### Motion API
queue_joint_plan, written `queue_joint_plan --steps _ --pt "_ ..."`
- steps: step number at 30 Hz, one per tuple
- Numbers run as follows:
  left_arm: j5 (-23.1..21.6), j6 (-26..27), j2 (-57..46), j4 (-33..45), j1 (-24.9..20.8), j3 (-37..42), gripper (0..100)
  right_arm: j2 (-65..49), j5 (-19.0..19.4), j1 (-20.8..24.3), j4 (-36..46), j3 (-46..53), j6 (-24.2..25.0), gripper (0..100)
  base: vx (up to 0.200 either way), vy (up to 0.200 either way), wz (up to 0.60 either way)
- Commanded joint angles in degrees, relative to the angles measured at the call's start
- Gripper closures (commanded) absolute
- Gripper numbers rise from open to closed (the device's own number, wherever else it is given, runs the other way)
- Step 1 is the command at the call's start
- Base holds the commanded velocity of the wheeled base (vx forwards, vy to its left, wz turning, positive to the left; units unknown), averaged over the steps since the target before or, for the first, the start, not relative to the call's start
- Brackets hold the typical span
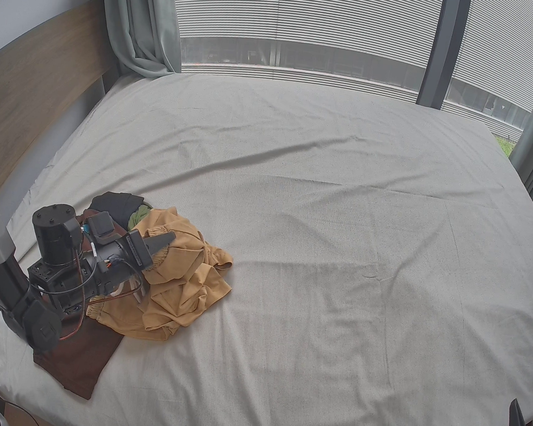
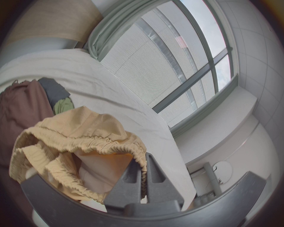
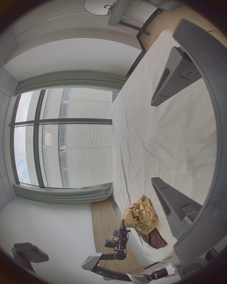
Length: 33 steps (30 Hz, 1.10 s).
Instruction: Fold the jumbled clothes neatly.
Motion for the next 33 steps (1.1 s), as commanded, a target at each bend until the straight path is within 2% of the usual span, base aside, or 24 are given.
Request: queue_joint_plan --steps 1,8,14,21,26,33 --pt "2.05 -2.84 -2.43 0.07 -3.11 -0.43 100 -0.93 0.01 0.03 -0.01 0.92 -0.01 0 0.000 0.000 0.00" --pt "2.40 -4.07 -3.04 -0.19 -5.74 -0.17 100 -0.93 0.01 0.03 -0.01 0.92 -0.01 0 0.000 0.000 0.00" --pt "2.49 -10.14 -5.15 -0.01 -7.50 -1.40 100 -0.93 0.01 0.03 -0.01 0.92 -0.01 0 0.000 0.000 0.00" --pt "2.93 -12.25 -6.03 0.07 -9.44 -1.66 100 -0.93 0.01 0.03 -0.01 0.92 -0.01 0 0.000 0.000 0.00" --pt "6.01 -13.65 -5.94 0.78 -11.90 -3.77 100 -0.93 0.01 0.03 -0.01 0.92 -0.01 0 0.000 0.000 0.00" --pt "8.12 -15.24 -8.23 6.49 -17.08 -7.55 100 -0.93 0.01 0.03 -0.01 0.92 -0.01 0 0.000 0.000 0.00"
